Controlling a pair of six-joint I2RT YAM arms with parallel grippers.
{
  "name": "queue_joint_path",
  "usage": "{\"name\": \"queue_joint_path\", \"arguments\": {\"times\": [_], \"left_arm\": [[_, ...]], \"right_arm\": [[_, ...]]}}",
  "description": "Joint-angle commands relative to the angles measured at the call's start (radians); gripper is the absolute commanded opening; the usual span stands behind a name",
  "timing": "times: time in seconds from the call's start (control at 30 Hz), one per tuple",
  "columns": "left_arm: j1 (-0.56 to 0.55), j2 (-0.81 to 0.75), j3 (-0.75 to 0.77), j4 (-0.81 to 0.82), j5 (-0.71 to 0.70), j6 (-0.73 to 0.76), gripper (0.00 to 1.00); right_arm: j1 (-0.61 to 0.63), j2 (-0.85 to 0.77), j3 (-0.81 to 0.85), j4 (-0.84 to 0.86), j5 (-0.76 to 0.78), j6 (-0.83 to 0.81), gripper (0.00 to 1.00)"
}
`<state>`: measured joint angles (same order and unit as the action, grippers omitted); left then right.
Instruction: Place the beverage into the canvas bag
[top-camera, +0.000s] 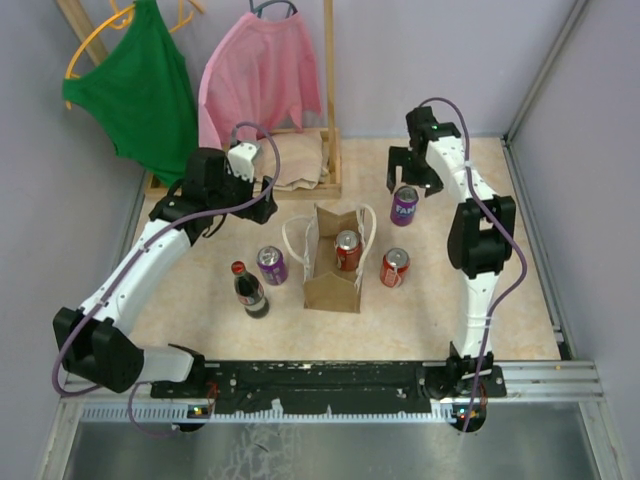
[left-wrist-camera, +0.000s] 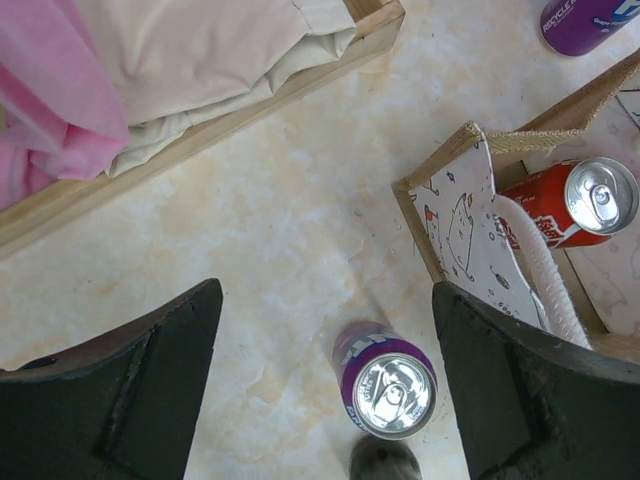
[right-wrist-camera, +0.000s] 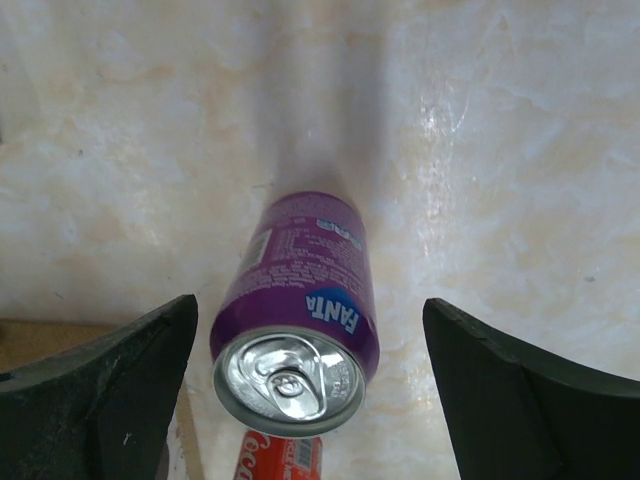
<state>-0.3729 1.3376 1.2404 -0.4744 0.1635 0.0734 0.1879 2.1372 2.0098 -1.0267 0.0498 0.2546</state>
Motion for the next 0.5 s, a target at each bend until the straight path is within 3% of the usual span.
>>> {"name": "queue_joint_path", "arguments": {"times": [0.0,0.33,0.4,0.47], "left_arm": [[0.011,-0.029,-0.022,0.003,0.026,-0.015,0.91],[0.013,-0.010,-0.022,0.004,0.057,-0.020,0.90],[0.013,-0.008,-0.022,0.004,0.059,-0.019,0.90],[0.012,-0.008,-0.023,0.003,0.062,-0.020,0.90]], "right_arm": [[0.010,-0.035,-0.034,-0.036,0.039,-0.031,0.94],[0.015,-0.056,-0.092,-0.021,0.023,-0.029,0.89],[0.015,-0.059,-0.095,-0.018,0.031,-0.029,0.81],[0.015,-0.064,-0.093,-0.018,0.030,-0.028,0.66]]}}
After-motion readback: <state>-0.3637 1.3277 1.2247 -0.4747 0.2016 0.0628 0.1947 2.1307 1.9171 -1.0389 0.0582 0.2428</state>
